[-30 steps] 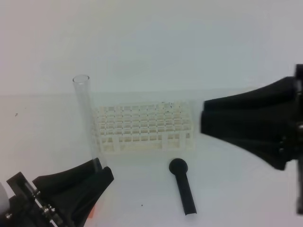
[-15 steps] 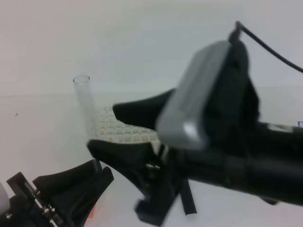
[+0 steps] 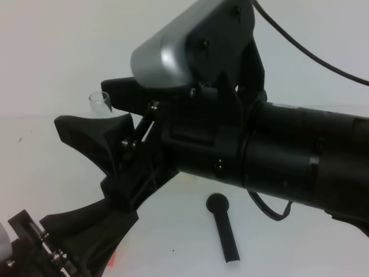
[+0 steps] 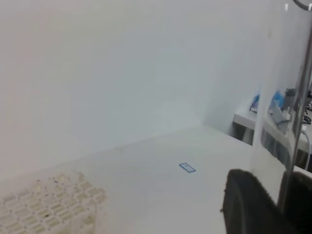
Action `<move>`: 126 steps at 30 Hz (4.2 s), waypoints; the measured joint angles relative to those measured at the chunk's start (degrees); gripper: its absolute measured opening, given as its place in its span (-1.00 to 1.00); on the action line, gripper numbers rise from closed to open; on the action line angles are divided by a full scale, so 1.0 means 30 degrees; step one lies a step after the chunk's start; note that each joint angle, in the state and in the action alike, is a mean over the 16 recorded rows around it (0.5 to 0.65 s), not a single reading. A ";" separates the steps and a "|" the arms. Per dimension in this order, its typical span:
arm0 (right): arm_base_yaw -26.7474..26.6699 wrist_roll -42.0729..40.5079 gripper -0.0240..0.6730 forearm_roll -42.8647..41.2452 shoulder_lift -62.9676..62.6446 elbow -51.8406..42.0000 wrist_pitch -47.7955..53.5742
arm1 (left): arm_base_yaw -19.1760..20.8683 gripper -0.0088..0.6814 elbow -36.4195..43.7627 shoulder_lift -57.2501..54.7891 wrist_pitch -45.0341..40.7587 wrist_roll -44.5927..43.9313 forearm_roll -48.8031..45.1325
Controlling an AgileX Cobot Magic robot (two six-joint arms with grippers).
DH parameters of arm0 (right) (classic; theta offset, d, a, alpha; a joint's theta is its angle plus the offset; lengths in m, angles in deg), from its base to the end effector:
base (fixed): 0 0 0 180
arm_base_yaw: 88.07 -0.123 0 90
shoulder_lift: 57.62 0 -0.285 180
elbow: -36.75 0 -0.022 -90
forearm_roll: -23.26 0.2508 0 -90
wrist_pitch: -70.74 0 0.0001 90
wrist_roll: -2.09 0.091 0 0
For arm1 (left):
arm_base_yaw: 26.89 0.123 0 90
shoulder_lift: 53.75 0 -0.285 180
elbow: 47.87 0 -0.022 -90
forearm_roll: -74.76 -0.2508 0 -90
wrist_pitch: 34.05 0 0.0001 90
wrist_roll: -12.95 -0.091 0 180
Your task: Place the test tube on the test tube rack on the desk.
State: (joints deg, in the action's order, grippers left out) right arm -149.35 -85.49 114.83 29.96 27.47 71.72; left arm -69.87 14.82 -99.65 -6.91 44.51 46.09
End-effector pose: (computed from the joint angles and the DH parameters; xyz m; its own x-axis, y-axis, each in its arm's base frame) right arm 0.1571 0.2901 0.3888 -0.1186 -0.0717 -0.9903 -0.8789 0.4717 0.0711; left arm 0.0851 -0.1064 0.2772 -0.0093 -0.1218 -0.9925 0.8276 0.5561 -0.0760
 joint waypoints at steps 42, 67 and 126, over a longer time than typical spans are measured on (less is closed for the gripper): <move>-0.0007 -0.2053 -0.58 0.0960 0.0352 0.0449 -0.3761 | 0.0000 -0.36 -0.0010 0.4276 -0.6136 -0.0263 0.0134; -0.0008 -0.2330 -0.58 0.1470 0.0352 0.0449 -0.6132 | 0.0000 -0.98 -0.0004 1.0938 -1.4283 0.0373 0.0195; 0.2508 2.0183 -0.58 -2.1184 1.5500 0.8376 -1.2317 | 1.0524 -0.98 -0.0002 1.0940 -1.4492 0.0373 0.0130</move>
State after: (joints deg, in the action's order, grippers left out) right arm -141.82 -24.94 51.28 76.46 52.60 34.76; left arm -38.30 14.81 -66.83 -50.39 45.63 46.48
